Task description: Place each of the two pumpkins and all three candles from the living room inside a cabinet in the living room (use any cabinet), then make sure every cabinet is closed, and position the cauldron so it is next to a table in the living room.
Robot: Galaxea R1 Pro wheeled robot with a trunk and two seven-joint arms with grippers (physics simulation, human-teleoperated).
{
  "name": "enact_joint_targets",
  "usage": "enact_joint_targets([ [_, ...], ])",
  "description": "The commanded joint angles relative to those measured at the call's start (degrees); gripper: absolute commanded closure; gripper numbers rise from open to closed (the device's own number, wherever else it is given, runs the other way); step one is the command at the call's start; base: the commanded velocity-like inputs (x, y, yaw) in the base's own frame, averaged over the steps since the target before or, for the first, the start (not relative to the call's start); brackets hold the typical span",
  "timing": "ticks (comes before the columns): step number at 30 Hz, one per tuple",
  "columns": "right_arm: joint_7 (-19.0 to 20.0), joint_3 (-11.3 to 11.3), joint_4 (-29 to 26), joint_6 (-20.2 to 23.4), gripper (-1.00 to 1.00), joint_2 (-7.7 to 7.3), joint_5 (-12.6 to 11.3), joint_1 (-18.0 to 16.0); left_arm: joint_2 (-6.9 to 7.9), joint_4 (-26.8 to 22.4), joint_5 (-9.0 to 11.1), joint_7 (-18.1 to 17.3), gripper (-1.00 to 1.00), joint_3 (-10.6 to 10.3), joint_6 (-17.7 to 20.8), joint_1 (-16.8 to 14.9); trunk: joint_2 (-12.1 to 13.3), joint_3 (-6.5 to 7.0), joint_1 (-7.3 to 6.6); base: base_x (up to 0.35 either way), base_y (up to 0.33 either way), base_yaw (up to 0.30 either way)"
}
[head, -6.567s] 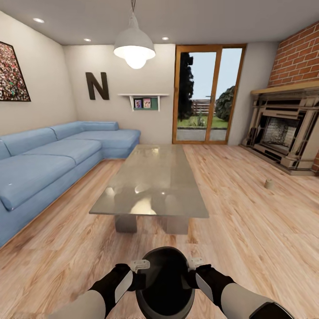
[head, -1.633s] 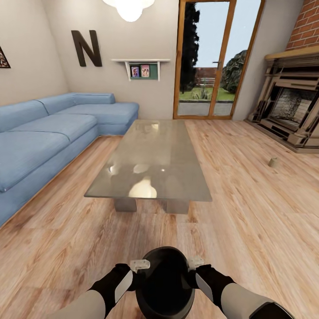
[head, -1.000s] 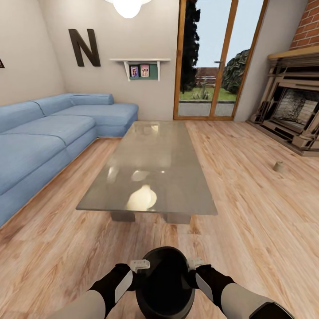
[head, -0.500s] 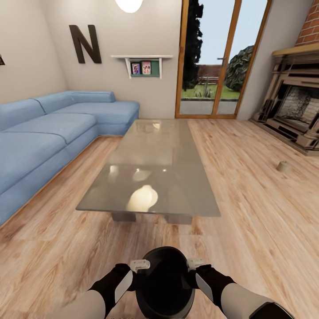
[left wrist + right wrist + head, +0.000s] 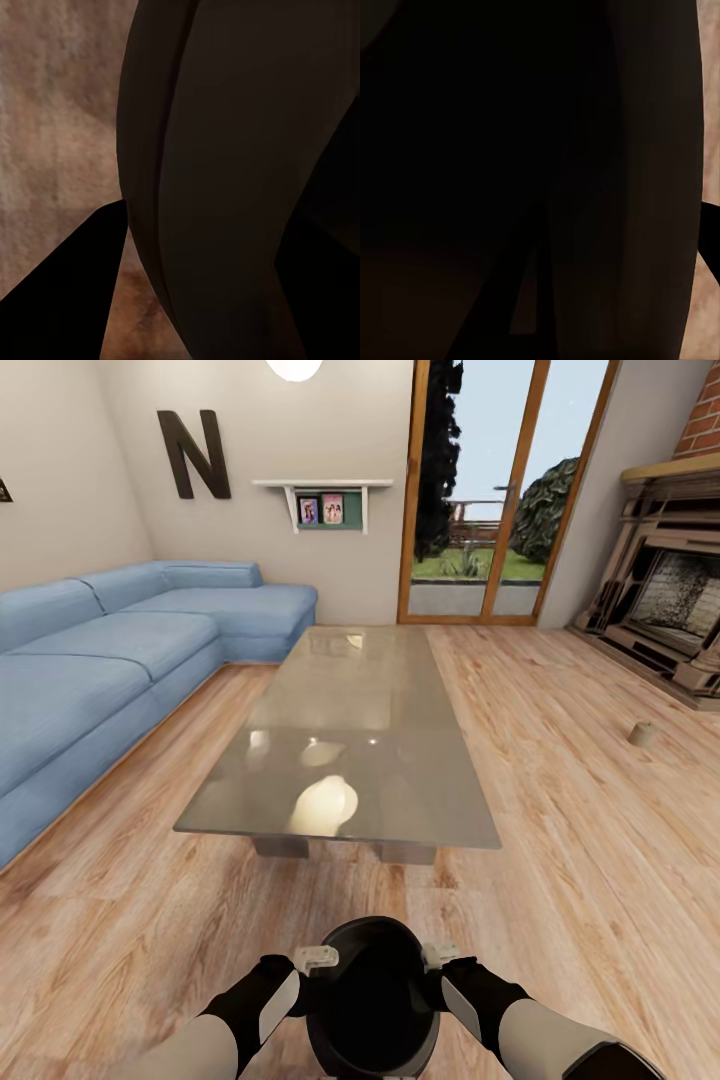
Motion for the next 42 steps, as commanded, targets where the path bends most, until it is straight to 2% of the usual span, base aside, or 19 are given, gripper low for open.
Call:
enact_joint_targets([
  [1, 0.01, 0.35, -0.09, 0.22, 1.00, -0.07, -0.32, -0.03, 0.09, -0.18, 0.18, 0.47, 1.00, 0.36, 0.27, -0.05, -0.02, -0.07, -0.02, 0.000, 0.000, -0.013],
  [24, 0.01, 0.35, -0.09, 0.22, 1.00, -0.07, -0.32, -0.03, 0.09, -0.20, 0.16, 0.48, 1.00, 0.33, 0.23, -0.05, -0.02, -0.44, -0.02, 0.000, 0.000, -0.034],
  [31, 0.01, 0.35, -0.09, 0.22, 1.00, -0.07, -0.32, -0.03, 0.09, -0.21, 0.18, 0.47, 1.00, 0.32, 0.29, -0.05, -0.12, -1.99, 0.16, 0.000, 0.000, 0.000],
  [42, 0.01, 0.35, -0.09, 0.22, 1.00, -0.07, -0.32, -0.03, 0.09, -0.23, 0.18, 0.46, 1.00, 0.33, 0.26, -0.05, -0.12, -1.99, 0.16, 0.000, 0.000, 0.000],
])
